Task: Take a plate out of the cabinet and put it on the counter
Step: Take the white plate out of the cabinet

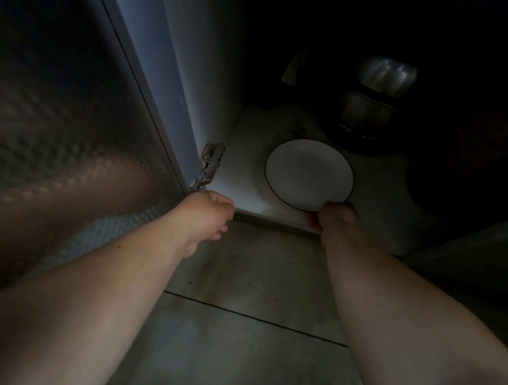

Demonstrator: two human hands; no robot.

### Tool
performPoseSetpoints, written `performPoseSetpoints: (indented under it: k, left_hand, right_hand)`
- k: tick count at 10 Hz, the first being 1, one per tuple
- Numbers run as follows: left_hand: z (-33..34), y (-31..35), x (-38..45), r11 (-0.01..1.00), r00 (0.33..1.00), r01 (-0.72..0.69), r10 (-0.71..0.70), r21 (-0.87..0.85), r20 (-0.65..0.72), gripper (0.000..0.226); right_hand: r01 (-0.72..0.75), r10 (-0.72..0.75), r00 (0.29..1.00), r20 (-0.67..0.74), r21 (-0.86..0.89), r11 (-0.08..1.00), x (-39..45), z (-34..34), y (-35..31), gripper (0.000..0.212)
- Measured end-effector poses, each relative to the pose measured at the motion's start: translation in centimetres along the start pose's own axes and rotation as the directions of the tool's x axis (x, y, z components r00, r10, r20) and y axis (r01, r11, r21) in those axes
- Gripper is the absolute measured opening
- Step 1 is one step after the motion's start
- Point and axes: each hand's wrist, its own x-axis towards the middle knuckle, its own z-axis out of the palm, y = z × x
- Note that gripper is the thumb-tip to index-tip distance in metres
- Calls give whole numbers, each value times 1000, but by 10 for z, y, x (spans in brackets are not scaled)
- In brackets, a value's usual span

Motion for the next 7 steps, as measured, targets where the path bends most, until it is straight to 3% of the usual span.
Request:
performPoseSetpoints:
  k: [2,4,7]
  left_hand:
    - [12,25,-16,999,1000,5,-4,-44,8,41]
    - [12,83,-99,970,992,127,-121,-209,44,60]
    - [-54,169,-249,959,978,201,-208,-198,-15,53]
  right_hand:
    - [49,-51,999,-10,-139,989,-31,-22,-8,35]
    - [-27,19,1000,-24,-366,930,-143,-66,-59,37]
    - [-35,67,997,43,-529,848,-327,-121,-155,35]
